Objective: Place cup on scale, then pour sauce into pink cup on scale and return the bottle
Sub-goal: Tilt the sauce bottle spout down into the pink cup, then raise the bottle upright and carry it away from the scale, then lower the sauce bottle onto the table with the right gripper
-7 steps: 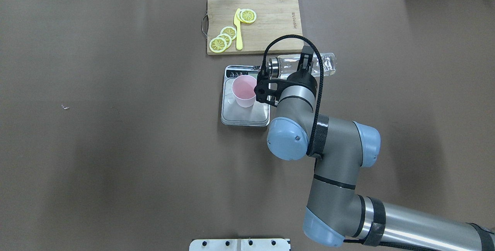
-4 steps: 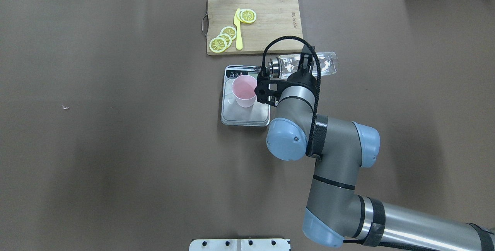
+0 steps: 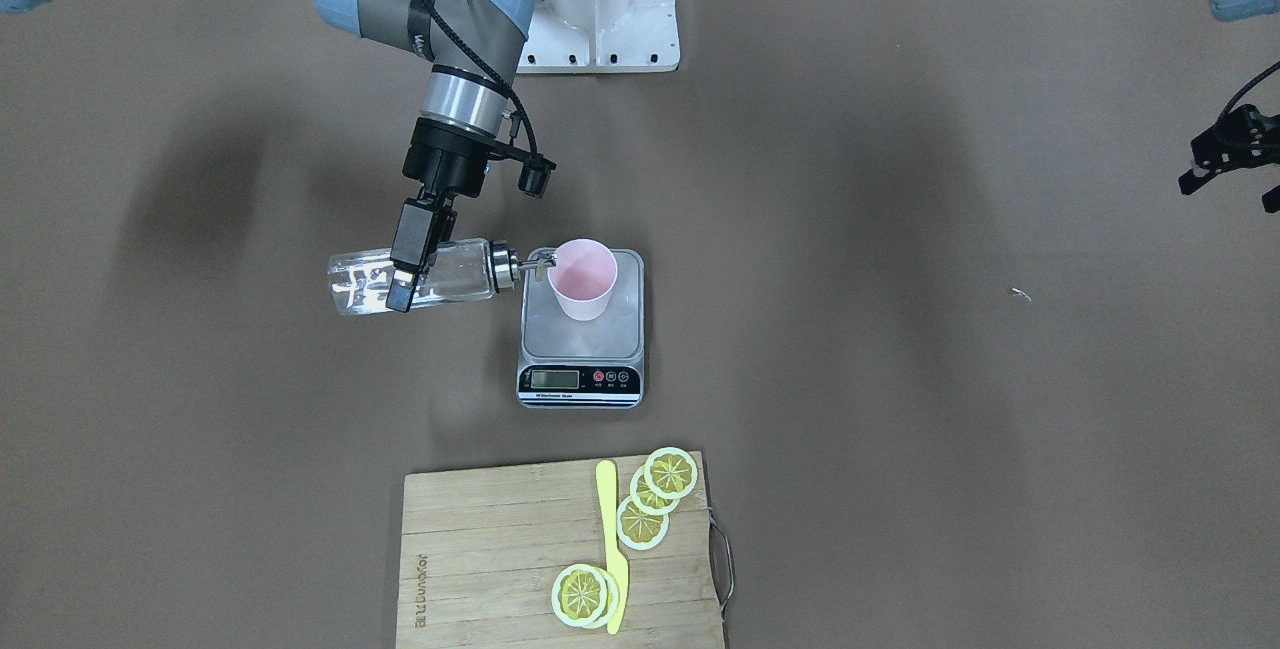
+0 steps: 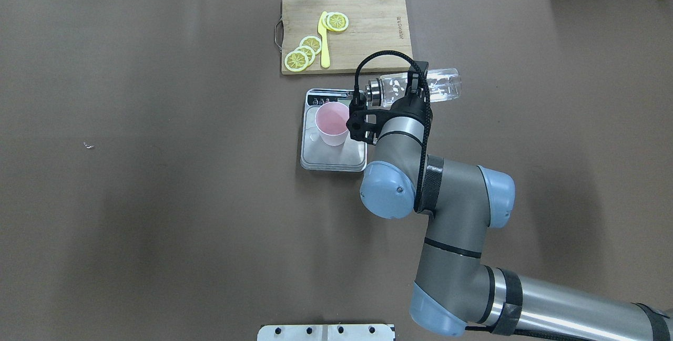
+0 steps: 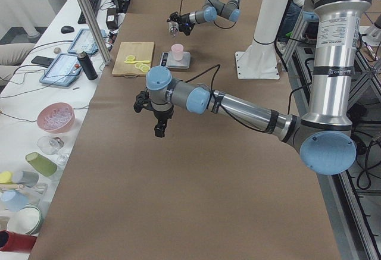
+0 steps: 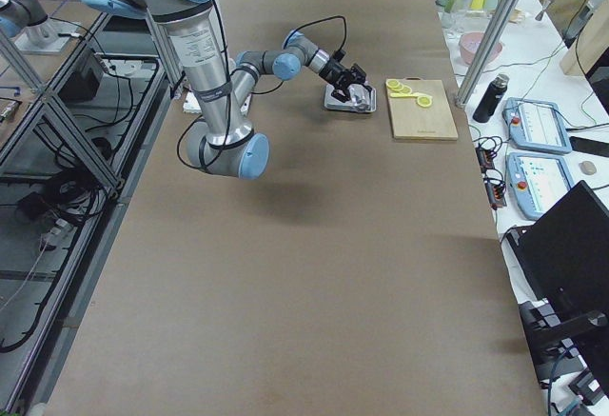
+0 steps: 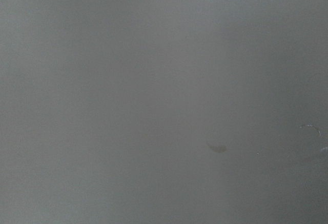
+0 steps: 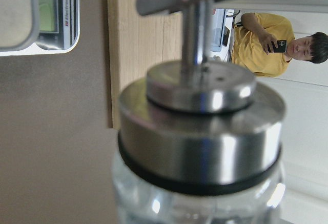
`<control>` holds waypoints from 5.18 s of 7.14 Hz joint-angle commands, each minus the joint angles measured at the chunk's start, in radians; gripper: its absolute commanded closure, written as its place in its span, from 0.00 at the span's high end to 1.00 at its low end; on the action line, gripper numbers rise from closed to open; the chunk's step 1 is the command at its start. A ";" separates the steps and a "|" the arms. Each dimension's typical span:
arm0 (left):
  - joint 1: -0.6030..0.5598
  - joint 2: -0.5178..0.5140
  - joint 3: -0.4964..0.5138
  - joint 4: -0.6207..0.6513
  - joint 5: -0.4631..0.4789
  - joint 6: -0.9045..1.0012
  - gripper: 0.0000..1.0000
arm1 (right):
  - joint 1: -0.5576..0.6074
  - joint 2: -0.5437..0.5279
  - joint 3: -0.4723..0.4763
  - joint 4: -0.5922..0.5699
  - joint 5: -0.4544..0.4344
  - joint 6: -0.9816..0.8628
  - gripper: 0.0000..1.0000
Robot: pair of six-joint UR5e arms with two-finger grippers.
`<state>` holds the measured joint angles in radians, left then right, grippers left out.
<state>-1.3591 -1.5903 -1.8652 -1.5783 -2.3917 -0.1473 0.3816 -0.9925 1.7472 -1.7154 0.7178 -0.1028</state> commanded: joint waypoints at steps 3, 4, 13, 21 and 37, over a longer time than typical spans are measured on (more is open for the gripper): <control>0.000 0.001 0.001 0.001 0.000 0.000 0.95 | -0.004 0.020 -0.023 0.000 -0.032 -0.012 0.20; 0.000 0.001 0.001 0.000 0.000 0.000 0.95 | -0.004 0.021 -0.022 0.002 -0.032 -0.012 0.20; -0.018 -0.019 -0.002 0.003 -0.001 0.000 0.96 | 0.037 -0.035 0.146 0.142 0.161 0.142 0.20; -0.017 -0.056 0.021 0.001 0.006 0.002 0.96 | 0.195 -0.430 0.135 1.012 0.512 0.661 0.20; -0.018 -0.071 0.009 0.003 0.009 0.000 0.96 | 0.184 -0.575 -0.255 1.663 0.511 0.785 0.20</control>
<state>-1.3775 -1.6615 -1.8553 -1.5766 -2.3835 -0.1473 0.5707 -1.5687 1.4994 -0.0521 1.2288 0.6751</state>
